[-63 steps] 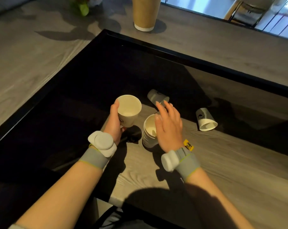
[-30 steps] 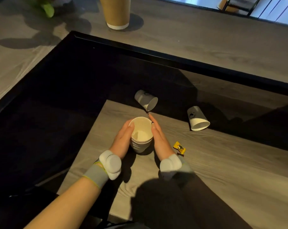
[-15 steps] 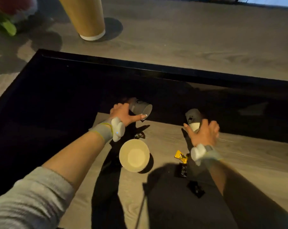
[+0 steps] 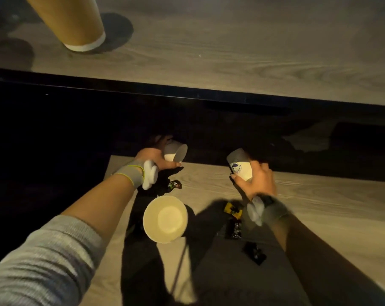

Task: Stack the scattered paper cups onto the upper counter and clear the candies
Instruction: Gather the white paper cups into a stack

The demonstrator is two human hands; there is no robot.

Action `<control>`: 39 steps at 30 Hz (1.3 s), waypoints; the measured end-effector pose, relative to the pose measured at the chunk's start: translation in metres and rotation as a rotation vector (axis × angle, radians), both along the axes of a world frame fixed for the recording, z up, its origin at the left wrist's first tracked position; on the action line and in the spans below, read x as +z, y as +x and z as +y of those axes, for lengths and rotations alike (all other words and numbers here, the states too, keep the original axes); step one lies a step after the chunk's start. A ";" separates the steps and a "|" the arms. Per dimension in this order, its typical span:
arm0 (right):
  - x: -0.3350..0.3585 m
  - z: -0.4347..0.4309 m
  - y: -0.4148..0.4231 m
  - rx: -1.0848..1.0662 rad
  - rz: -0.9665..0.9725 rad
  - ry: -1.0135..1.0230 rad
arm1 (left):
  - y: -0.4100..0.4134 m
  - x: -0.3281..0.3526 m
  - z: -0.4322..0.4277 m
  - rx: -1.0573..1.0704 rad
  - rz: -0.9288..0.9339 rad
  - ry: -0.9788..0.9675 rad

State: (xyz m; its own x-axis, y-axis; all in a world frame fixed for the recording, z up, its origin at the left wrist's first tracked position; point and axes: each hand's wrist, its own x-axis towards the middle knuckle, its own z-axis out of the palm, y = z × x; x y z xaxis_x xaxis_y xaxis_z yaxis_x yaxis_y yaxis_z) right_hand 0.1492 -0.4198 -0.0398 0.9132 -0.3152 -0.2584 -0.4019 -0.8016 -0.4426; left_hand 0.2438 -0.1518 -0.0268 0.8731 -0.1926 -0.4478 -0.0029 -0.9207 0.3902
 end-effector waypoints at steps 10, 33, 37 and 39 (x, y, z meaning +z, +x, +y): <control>0.029 0.028 -0.036 0.016 -0.182 0.292 | -0.067 0.028 0.029 0.646 -0.106 -0.552; 0.119 0.147 -0.094 0.814 -0.243 -0.268 | -0.168 0.074 0.054 0.919 -0.082 -0.987; 0.098 0.148 -0.099 0.813 -0.230 -0.283 | -0.174 0.077 0.065 0.979 -0.012 -0.992; 0.097 0.149 -0.098 0.810 -0.244 -0.295 | -0.177 0.080 0.066 0.989 -0.027 -0.998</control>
